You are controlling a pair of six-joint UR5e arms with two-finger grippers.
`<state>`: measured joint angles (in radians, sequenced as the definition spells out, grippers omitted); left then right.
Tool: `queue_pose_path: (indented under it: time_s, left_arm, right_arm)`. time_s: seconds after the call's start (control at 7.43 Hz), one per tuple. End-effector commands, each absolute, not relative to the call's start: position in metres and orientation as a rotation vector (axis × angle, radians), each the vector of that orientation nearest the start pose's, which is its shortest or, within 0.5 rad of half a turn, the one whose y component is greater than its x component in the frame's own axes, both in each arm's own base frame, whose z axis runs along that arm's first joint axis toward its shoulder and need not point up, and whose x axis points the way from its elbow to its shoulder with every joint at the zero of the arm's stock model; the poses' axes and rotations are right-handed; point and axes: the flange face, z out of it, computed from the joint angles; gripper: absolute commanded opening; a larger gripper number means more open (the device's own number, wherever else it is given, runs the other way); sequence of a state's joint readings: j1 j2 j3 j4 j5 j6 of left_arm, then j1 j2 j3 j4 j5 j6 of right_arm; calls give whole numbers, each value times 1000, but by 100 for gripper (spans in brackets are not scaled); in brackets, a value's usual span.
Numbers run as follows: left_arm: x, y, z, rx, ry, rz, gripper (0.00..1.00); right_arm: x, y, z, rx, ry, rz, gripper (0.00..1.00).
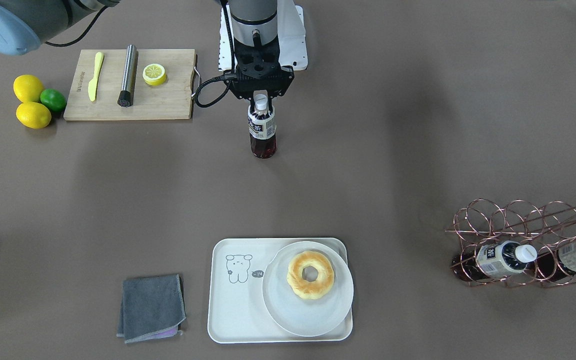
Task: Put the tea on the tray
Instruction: 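Lift and carry the tea bottle toward the white tray with the right gripper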
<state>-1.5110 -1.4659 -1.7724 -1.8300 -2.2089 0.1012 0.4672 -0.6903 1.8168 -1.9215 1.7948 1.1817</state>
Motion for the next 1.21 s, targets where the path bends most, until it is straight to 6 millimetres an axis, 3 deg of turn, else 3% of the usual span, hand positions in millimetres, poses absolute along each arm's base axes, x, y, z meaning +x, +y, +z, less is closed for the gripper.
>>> queue_pose_path:
  time_s: [0.0, 0.13, 0.4, 0.67, 0.94, 1.08]
  left_arm:
    - [-46, -470, 588, 356, 626, 267, 98]
    - [-46, -470, 588, 356, 626, 267, 98]
    - [-46, -472, 588, 356, 626, 267, 98]
    - [-45, -476, 584, 365, 626, 271, 98]
    - [-45, -478, 581, 369, 624, 273, 98]
    - [-45, -481, 578, 376, 623, 275, 98]
  right_arm:
    - [-511, -391, 65, 134, -782, -8, 0]
    - [-488, -413, 40, 139, -773, 28, 0]
    - [-457, -476, 29, 124, -763, 25, 0]
    - [-458, -562, 24, 97, -746, 63, 0]
    - [-453, -646, 58, 108, -755, 84, 0]
    - [-446, -675, 67, 115, -742, 85, 0]
